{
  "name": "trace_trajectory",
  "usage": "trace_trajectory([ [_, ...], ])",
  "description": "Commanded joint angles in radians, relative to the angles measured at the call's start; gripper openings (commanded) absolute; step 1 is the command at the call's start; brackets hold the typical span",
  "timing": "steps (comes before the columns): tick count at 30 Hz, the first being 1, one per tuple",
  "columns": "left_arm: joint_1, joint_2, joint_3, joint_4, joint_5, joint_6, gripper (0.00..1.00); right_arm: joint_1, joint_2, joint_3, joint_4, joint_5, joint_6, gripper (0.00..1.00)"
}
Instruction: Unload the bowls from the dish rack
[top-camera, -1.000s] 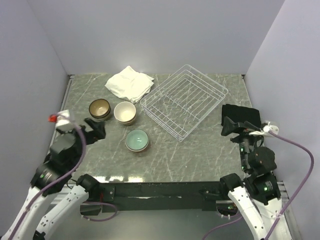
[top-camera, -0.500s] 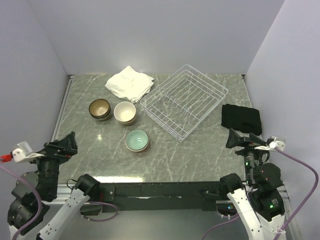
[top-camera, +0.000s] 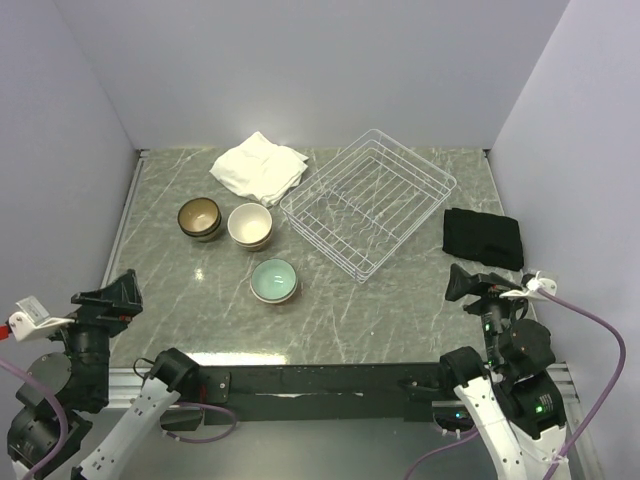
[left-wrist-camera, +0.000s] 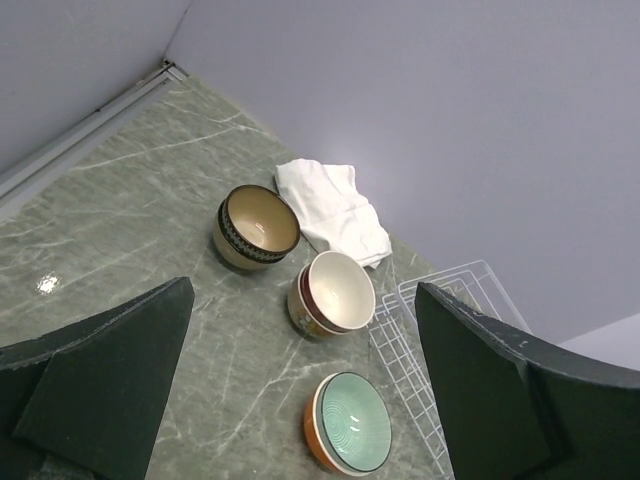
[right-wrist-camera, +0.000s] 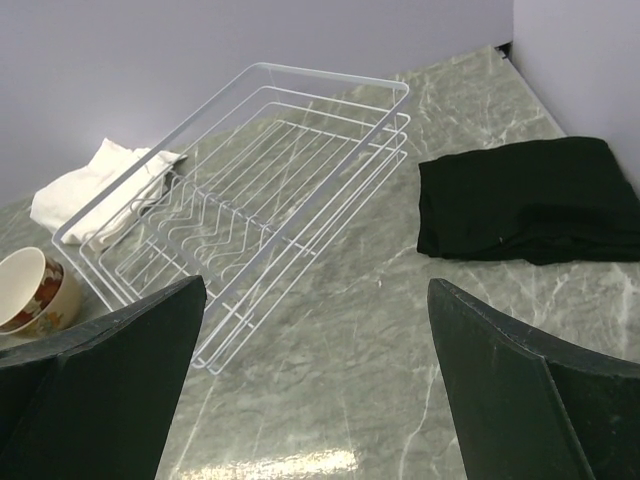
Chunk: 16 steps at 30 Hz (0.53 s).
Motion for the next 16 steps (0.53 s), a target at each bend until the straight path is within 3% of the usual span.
trace_trajectory([
  [1, 0.001, -0.065, 0.018, -0.028, -0.059, -0.063, 0.99, -0.002, -0.22, 0.004, -0.003, -0.001, 0.014, 1.0],
  [16, -0.005, -0.096, -0.002, -0.051, -0.108, -0.126, 1.0, -0.002, -0.203, 0.007, -0.008, -0.001, 0.016, 1.0],
])
